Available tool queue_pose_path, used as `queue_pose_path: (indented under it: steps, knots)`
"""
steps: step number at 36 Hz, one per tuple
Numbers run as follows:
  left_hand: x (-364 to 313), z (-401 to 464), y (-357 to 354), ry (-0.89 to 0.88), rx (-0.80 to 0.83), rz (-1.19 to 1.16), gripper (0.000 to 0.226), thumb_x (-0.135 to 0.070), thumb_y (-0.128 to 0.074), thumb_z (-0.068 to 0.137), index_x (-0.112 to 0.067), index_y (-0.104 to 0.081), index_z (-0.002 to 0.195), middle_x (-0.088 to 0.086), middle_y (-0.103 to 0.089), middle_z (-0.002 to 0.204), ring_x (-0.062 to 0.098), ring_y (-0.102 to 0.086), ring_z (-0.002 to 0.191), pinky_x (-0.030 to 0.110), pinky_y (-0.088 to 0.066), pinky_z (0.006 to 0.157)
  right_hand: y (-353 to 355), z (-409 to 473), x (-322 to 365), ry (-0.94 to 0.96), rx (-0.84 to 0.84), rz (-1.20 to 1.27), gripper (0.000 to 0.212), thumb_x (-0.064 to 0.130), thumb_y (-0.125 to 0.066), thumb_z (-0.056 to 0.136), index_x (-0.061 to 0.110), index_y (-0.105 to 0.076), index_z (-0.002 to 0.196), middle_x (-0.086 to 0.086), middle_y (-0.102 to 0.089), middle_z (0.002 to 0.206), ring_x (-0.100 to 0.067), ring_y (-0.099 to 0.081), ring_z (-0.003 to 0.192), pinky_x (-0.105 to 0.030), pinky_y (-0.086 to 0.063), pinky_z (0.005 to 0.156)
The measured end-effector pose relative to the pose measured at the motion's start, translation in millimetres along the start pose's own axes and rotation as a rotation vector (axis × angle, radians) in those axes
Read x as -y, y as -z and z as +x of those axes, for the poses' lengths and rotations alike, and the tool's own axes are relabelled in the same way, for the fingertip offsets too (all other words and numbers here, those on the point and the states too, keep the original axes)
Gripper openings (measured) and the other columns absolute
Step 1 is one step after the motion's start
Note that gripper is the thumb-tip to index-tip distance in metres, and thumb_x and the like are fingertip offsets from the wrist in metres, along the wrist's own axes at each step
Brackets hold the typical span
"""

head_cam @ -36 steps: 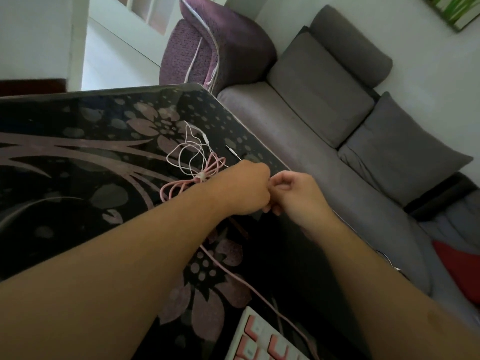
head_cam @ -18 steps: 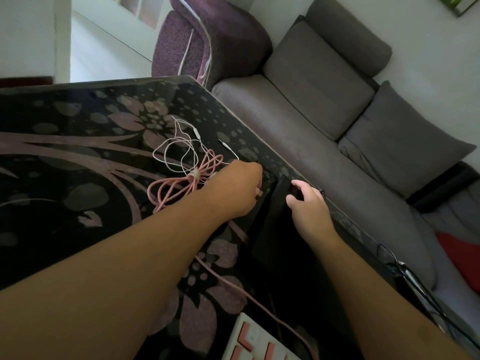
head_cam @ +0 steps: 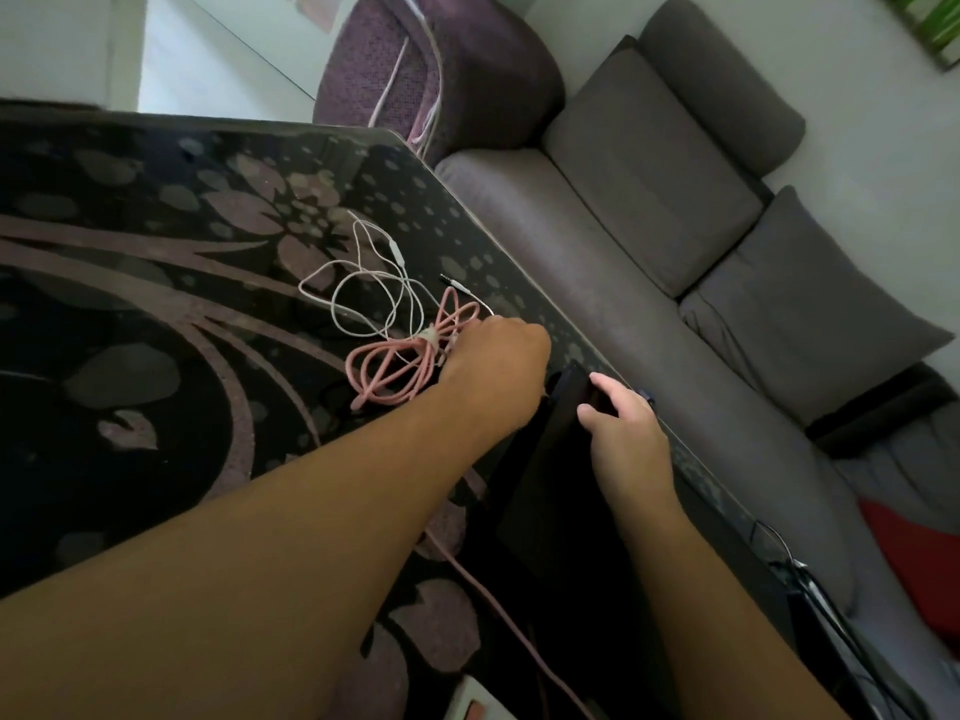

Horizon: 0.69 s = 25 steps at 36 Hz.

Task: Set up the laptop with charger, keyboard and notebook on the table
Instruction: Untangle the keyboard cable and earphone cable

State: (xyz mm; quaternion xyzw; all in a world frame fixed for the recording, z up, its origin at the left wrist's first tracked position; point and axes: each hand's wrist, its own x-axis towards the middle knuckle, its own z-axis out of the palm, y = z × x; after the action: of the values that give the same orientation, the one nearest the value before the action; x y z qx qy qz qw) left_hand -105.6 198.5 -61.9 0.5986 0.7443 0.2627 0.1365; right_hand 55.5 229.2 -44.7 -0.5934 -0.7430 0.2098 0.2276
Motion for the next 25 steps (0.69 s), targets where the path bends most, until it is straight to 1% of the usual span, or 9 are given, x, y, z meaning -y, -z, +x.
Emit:
queue_pose_path:
  steps: [1,6,9,12,17,20,22,24,25]
  knots:
    - [0,0,-1,-0.019,0.010,0.010,0.021,-0.031,-0.068,0.097,-0.023,-0.068,0.116,0.006,-0.066,0.120,0.028,-0.062,0.112,0.038,-0.042,0.083,0,0,0,0.001,-0.003,0.001,0.053,0.017,-0.058,0.100,0.031,-0.054,0.151,0.008,-0.046,0.157,-0.013,-0.046,0.134,-0.032,-0.035,0.098]
    - [2,-4,-3,-0.077,0.018,0.042,0.017,-0.026,-0.066,0.098,-0.021,-0.063,0.114,0.006,-0.067,0.115,0.028,-0.063,0.108,0.042,-0.044,0.093,0,-2,0,0.013,-0.006,0.012,0.054,0.017,-0.058,0.099,0.030,-0.055,0.151,0.009,-0.048,0.156,-0.005,-0.043,0.123,-0.030,-0.035,0.098]
    - [4,-7,-1,-0.072,0.028,0.004,0.019,-0.024,-0.066,0.099,-0.020,-0.063,0.117,0.006,-0.068,0.114,0.027,-0.063,0.108,0.040,-0.046,0.092,0,-2,0,0.009,-0.012,0.018,0.053,0.017,-0.059,0.099,0.030,-0.055,0.151,0.009,-0.048,0.156,-0.004,-0.042,0.122,-0.030,-0.034,0.098]
    - [1,-7,-1,-0.065,0.009,0.026,0.018,-0.025,-0.066,0.099,-0.021,-0.064,0.116,0.006,-0.067,0.117,0.028,-0.063,0.110,0.042,-0.045,0.097,-1,-1,1,0.008,-0.018,0.019,0.052,0.017,-0.059,0.100,0.029,-0.056,0.150,0.008,-0.049,0.155,-0.005,-0.042,0.121,-0.030,-0.034,0.097]
    - [-8,-5,-4,-0.081,-0.062,-0.060,0.023,-0.014,-0.065,0.096,-0.017,-0.069,0.119,0.007,-0.064,0.122,0.024,-0.061,0.113,0.034,-0.050,0.088,-1,-1,2,0.002,-0.027,0.021,0.051,0.018,-0.060,0.099,0.030,-0.057,0.149,0.008,-0.050,0.154,-0.009,-0.047,0.125,-0.029,-0.034,0.096]
    - [-10,-3,-4,-0.110,-0.035,-0.053,0.023,-0.011,-0.064,0.098,-0.014,-0.070,0.120,0.006,-0.065,0.123,0.022,-0.063,0.112,0.030,-0.051,0.087,-3,0,3,0.000,-0.036,0.020,0.051,0.019,-0.061,0.099,0.030,-0.058,0.149,0.009,-0.051,0.152,-0.011,-0.048,0.128,-0.029,-0.035,0.096]
    - [-12,2,0,-0.108,0.029,-0.014,0.025,-0.011,-0.064,0.097,-0.015,-0.069,0.122,0.004,-0.066,0.125,0.023,-0.064,0.114,0.034,-0.051,0.077,-4,1,3,-0.009,-0.042,0.036,0.051,0.020,-0.062,0.098,0.030,-0.058,0.148,0.009,-0.051,0.152,-0.011,-0.049,0.126,-0.031,-0.038,0.097]
    - [-14,5,4,-0.096,0.112,0.047,0.029,-0.013,-0.065,0.097,-0.019,-0.067,0.125,0.001,-0.064,0.128,0.024,-0.063,0.117,0.035,-0.038,0.054,-4,1,3,-0.010,-0.040,0.033,0.052,0.020,-0.062,0.097,0.030,-0.058,0.148,0.009,-0.051,0.152,-0.014,-0.051,0.130,-0.032,-0.040,0.098]
    - [-15,7,5,-0.093,0.135,0.071,0.030,-0.015,-0.066,0.097,-0.021,-0.067,0.126,0.001,-0.063,0.130,0.025,-0.062,0.117,0.033,-0.030,0.049,-3,0,3,-0.008,-0.040,0.029,0.052,0.020,-0.062,0.097,0.030,-0.058,0.148,0.009,-0.051,0.152,-0.015,-0.051,0.131,-0.031,-0.039,0.097]
